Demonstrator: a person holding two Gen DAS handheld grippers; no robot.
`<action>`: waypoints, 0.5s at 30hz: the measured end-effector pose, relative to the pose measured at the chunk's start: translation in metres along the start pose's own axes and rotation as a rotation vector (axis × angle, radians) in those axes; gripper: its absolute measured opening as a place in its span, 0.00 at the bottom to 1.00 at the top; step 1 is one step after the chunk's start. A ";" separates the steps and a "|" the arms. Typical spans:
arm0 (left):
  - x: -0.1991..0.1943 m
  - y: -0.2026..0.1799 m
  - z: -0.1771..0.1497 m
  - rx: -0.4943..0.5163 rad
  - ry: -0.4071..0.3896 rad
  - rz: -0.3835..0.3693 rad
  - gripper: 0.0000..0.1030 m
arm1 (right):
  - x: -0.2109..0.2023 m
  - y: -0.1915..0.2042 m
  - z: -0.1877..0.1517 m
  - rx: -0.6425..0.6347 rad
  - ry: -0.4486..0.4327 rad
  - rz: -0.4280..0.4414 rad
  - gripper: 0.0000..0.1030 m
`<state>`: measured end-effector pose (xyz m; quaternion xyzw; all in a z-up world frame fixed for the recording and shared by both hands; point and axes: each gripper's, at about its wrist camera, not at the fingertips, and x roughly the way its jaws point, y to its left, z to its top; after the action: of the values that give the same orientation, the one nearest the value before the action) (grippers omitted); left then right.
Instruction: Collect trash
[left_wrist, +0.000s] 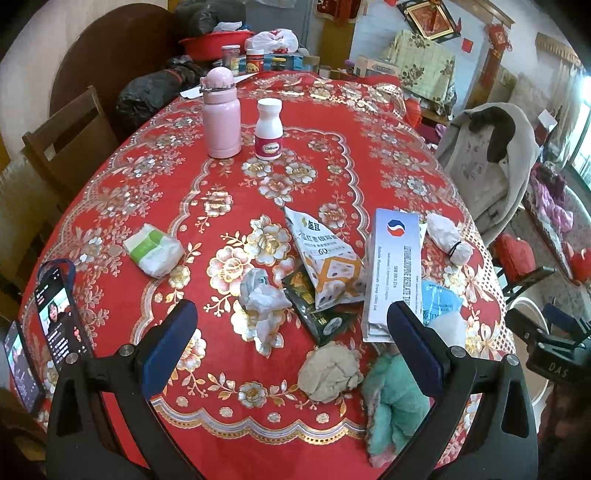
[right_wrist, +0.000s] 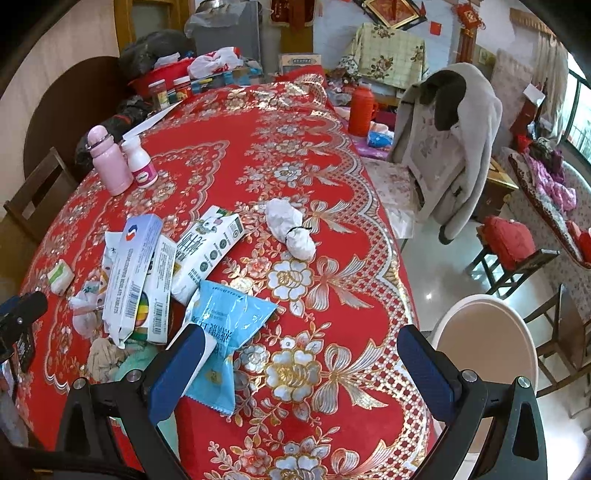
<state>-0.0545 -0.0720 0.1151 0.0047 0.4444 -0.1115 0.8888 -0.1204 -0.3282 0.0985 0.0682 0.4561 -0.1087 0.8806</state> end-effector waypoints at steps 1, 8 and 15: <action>0.000 -0.001 0.000 0.002 0.000 0.000 0.99 | 0.001 0.001 -0.001 -0.004 0.005 0.000 1.00; -0.001 -0.005 -0.001 0.004 -0.003 0.004 0.99 | 0.000 0.006 -0.003 -0.028 0.007 0.002 1.00; -0.005 -0.005 0.001 -0.004 -0.016 0.005 0.99 | -0.003 0.008 -0.003 -0.027 -0.001 0.010 1.00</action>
<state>-0.0576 -0.0759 0.1197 0.0032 0.4377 -0.1083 0.8926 -0.1225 -0.3198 0.0996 0.0587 0.4565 -0.0981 0.8824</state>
